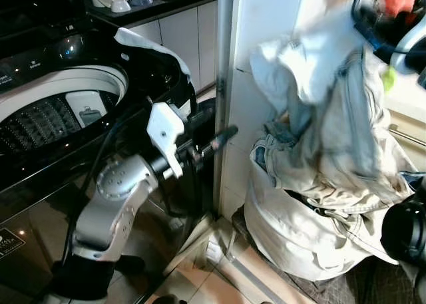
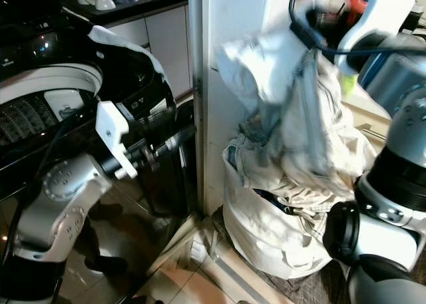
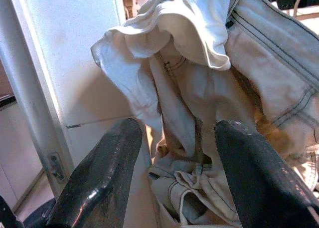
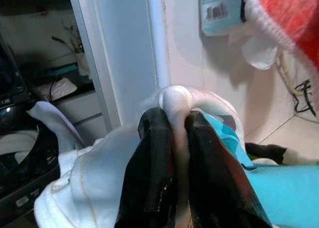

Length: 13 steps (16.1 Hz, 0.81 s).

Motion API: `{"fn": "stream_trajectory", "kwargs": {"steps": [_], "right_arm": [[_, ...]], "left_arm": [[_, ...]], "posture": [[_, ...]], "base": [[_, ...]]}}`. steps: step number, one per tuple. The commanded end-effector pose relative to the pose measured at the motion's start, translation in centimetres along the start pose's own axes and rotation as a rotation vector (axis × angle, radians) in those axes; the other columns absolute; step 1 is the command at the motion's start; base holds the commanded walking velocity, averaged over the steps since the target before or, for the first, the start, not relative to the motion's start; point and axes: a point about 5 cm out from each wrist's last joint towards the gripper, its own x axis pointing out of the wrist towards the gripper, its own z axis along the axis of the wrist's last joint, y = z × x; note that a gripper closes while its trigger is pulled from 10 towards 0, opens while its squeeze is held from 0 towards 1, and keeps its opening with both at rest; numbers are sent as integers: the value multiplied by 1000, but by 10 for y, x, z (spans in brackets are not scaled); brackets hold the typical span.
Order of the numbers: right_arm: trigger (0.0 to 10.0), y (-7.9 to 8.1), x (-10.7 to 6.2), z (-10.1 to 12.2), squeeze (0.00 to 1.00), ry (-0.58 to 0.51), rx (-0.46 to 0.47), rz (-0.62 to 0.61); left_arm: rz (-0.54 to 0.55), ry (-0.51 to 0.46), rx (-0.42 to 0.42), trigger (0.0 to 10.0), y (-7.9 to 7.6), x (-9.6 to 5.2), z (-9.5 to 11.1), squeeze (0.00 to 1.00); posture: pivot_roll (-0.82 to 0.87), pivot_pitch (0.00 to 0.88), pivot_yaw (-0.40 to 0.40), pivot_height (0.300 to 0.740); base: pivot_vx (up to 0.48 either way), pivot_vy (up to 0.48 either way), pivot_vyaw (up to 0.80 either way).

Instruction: Clothes washing

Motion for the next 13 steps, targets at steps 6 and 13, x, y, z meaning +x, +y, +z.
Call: {"fn": "stream_trajectory", "kwargs": {"steps": [6, 13], "right_arm": [[0, -41, -21, -28, 0, 280, -364, -224], [10000, -49, -64, -86, 1000, 644, -470, -137]], "left_arm": [[-33, -15, -29, 10000, -10, -4, 0, 0], [-86, 10, -38, 10000, -12, -3, -3, 0]], "posture": [[-11, 0, -2, 740], [-36, 0, 40, 740]], "base": [[0, 0, 0], [0, 0, 0]]}}
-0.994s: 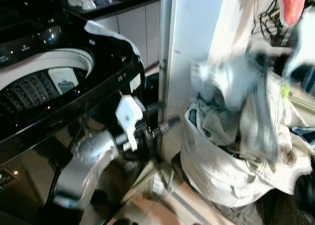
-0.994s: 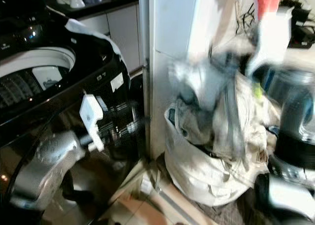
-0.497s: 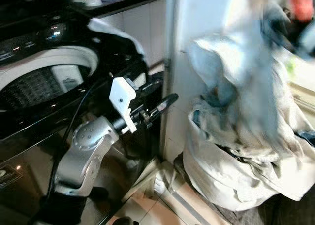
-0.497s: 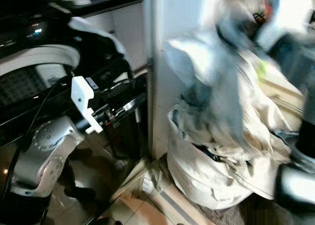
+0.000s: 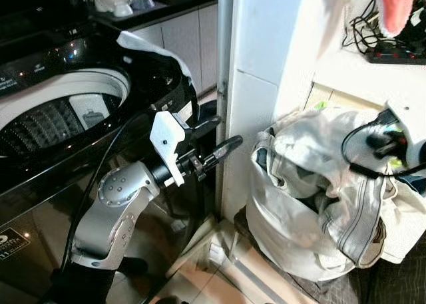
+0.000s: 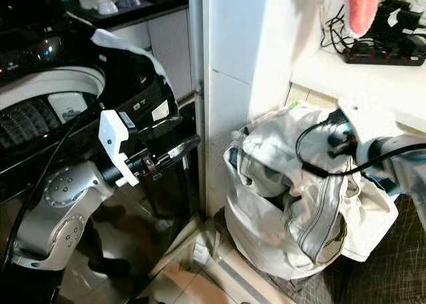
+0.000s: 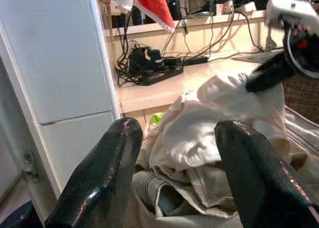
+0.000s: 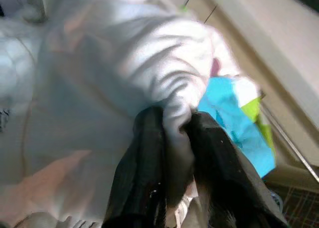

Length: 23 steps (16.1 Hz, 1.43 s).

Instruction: Clothes washing

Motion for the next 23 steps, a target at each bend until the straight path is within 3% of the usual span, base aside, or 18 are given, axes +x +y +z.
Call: {"fn": "stream_trajectory", "kwargs": {"steps": [1, 4, 6, 8, 10, 14, 15, 20, 21, 23], "right_arm": [[10000, -10, -13, 15, 1000, -81, 19, -24], [10000, -25, -38, 40, 1000, -206, 29, -35], [10000, -31, -45, 44, 1000, -223, 37, -48], [10000, -32, -39, 44, 1000, -231, 80, -36], [10000, -24, -20, 39, 1000, -205, 121, 4], [10000, -12, 7, 27, 965, -89, 95, 55], [10000, -16, 15, 27, 0, -86, 125, 17], [10000, -34, 35, 21, 0, -67, 237, -90], [10000, -39, 37, 18, 0, -81, 332, -82], [10000, -56, 42, 8, 0, -168, 664, -120]], "left_arm": [[-16, 4, 9, 10000, 0, 1, 2, 0], [-16, 6, 14, 10000, 0, 1, 2, 0], [-19, 7, 10, 10000, -2, 0, 2, 0], [-23, 8, 6, 10000, -2, 2, 1, 0], [-41, 14, 3, 10000, -2, 4, -1, 0], [-44, 25, 8, 10000, -3, 2, -1, 0], [-44, 27, 8, 10000, -3, 2, -2, 0], [-60, 36, 15, 10000, -4, 4, -3, 0], [-59, 36, 19, 10000, -4, 4, -2, 0], [-60, 44, 28, 10000, -3, 2, -2, 0]], "posture": [[-36, 0, 41, 740], [-30, 0, 34, 740], [-33, 0, 34, 740], [-44, 0, 42, 740], [-47, 0, 49, 740], [-35, 0, 37, 740], [-35, 0, 37, 740], [-26, 0, 29, 740], [-22, 0, 25, 740], [-18, 0, 31, 740]], "base": [[0, 0, 0], [0, 0, 0], [0, 0, 0], [0, 0, 0], [0, 0, 0], [0, 0, 0], [0, 0, 0], [0, 0, 0], [0, 0, 0], [0, 0, 0]]}}
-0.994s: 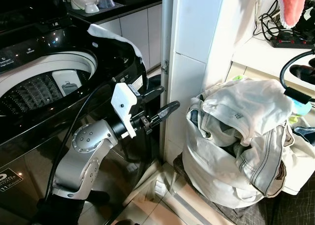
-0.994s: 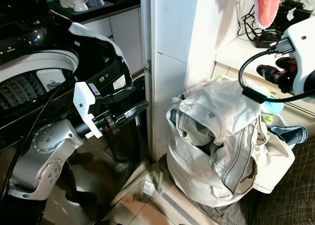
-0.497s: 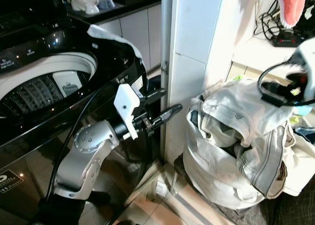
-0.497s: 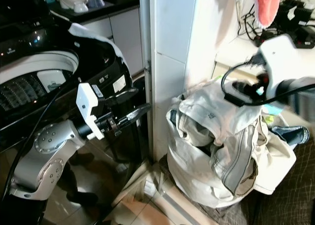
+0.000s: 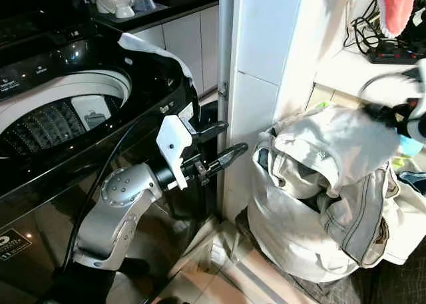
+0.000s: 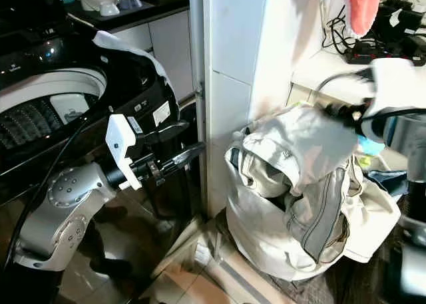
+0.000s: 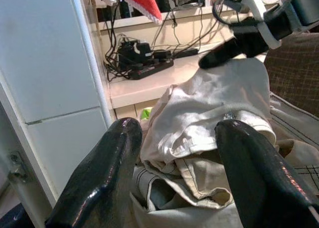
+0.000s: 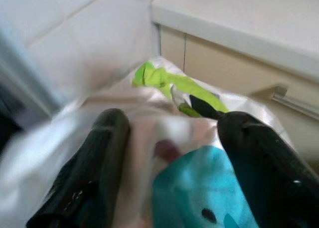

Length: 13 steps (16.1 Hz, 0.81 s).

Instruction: Clothes washing

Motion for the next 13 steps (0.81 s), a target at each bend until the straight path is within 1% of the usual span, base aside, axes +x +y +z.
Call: {"fn": "stream_trajectory", "kwargs": {"steps": [1, 2, 3, 5, 7, 8, 9, 10, 11, 12, 13], "right_arm": [[10000, -19, -4, 2, 0, -32, 108, -88], [10000, -23, -4, 0, 0, -21, 112, -113], [10000, -30, -5, -8, 0, 7, 103, -148], [10000, -40, -9, -14, 0, 21, 73, -204], [10000, -48, -14, -15, 0, 6, 117, -237], [10000, -50, -12, -19, 0, 9, 132, -227], [10000, -49, -9, -20, 0, -28, 134, -197], [10000, -46, -2, -23, 0, -93, 190, -118], [10000, -45, 0, -23, 0, -128, 218, -81], [10000, -43, 4, -24, 0, -218, 338, 17], [10000, -45, 6, -27, 737, -254, 398, 42]], "left_arm": [[-14, 21, 14, 10000, 2, -2, 1, 0], [-16, 23, 14, 10000, 2, -2, 1, 0], [-26, 28, 17, 10000, 2, -3, 2, 0], [-34, 31, 18, 10000, 3, -3, 2, 0], [-48, 32, 16, 10000, 2, -2, 3, 0], [-54, 33, 17, 10000, 1, -1, 3, 0], [-62, 35, 17, 10000, 0, -1, 2, 0], [-66, 34, 17, 10000, -1, 0, 2, 0], [-68, 34, 17, 10000, -1, 0, 2, 0], [-71, 31, 17, 10000, -2, 1, 2, 0], [-73, 30, 18, 10000, -2, 1, 3, 0]], "posture": [[-16, 0, 42, 740], [-16, 0, 44, 740], [-15, 0, 48, 740], [-18, 0, 58, 740], [-21, 0, 63, 740], [-21, 0, 63, 740], [-25, 0, 67, 740], [-25, 0, 67, 740], [-25, 0, 67, 740], [-23, 0, 66, 740], [-23, 0, 66, 740]], "base": [[0, 0, 0], [0, 0, 0], [0, 0, 0], [0, 0, 0], [0, 0, 0], [0, 0, 0], [0, 0, 0], [0, 0, 0], [0, 0, 0], [0, 0, 0], [0, 0, 0]]}}
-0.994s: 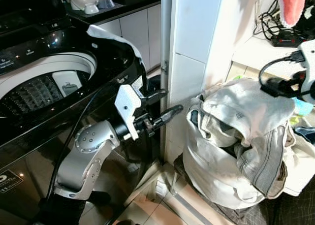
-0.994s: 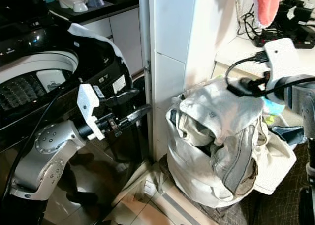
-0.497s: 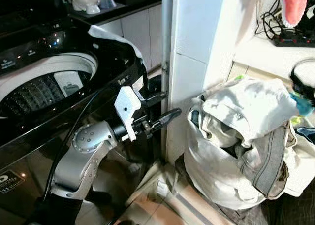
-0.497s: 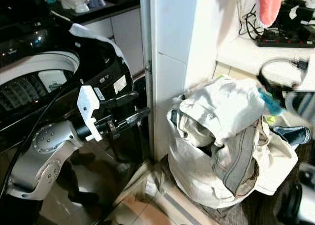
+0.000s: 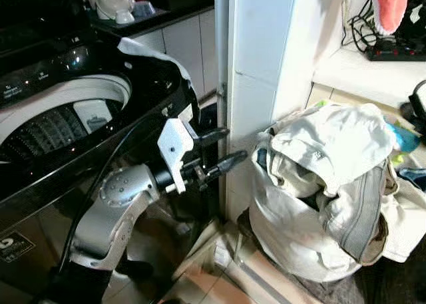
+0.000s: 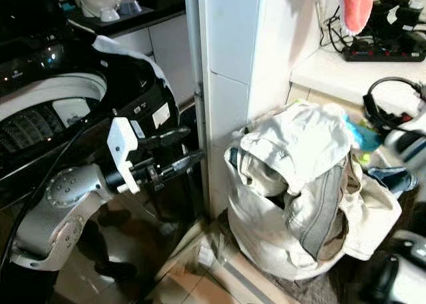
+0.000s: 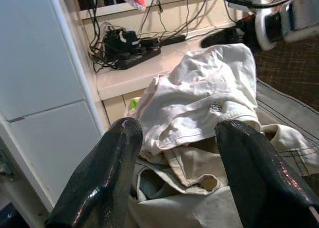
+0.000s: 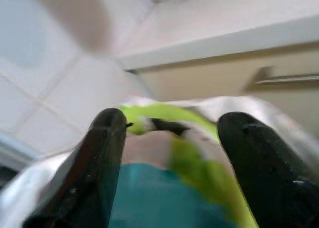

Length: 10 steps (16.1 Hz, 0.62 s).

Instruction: Clothes washing

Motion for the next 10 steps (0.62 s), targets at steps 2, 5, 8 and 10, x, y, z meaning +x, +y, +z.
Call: {"fn": "stream_trajectory", "kwargs": {"steps": [2, 5, 8, 10], "right_arm": [[10000, -1, -1, 1, 1000, -38, 40, 15], [10000, -14, 1, -12, 831, -27, 71, -190], [10000, -24, 7, -33, 0, 76, 157, -187], [10000, -30, 8, -46, 0, 164, 260, -236]], "left_arm": [[-15, -9, 22, 10000, 0, 1, 6, 0], [-17, -10, 13, 10000, -3, 0, 6, 0], [-37, -12, 12, 10000, -4, 3, 6, 0], [-48, 1, 5, 10000, -4, 3, 5, 0]], "posture": [[-6, 0, 54, 740], [-11, 0, 61, 740], [-20, 0, 68, 740], [-15, 0, 65, 740]], "base": [[0, 0, 0], [0, 0, 0], [0, 0, 0], [0, 0, 0]]}}
